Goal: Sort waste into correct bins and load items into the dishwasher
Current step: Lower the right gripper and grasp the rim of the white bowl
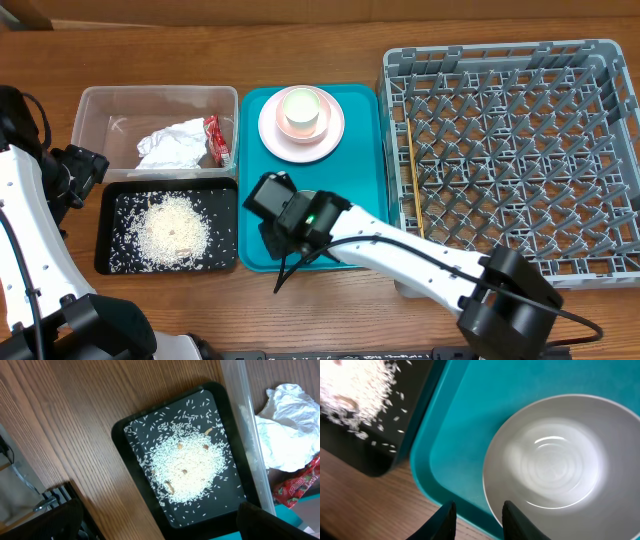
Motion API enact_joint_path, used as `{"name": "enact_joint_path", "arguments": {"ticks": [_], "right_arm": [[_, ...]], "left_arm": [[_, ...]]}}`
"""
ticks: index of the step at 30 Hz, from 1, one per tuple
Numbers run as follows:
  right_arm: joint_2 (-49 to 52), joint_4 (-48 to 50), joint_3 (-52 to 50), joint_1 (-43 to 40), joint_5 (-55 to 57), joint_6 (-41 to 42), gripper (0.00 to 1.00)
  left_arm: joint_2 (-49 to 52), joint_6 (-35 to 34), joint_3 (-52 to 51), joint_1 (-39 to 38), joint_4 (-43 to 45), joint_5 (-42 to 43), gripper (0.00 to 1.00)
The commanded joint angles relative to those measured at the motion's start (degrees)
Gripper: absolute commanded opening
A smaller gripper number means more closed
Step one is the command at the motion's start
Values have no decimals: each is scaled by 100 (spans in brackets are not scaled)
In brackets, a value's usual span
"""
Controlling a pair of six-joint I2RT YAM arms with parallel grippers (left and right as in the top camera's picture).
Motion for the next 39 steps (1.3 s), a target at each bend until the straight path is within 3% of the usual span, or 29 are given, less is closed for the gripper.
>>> {"name": "enact_joint_path", "arguments": {"ticks": [1,24,39], "right_arm": [[142,35,31,103,448,-118,33],[501,-306,26,105,424,-297,18],[520,-175,-179,105,426,-299,22]], "left_arm": [[-74,-59,136,-2,-7,22,100],[-74,-59,136,-2,-7,22,100],[-74,-59,136,-2,-7,22,100]]}}
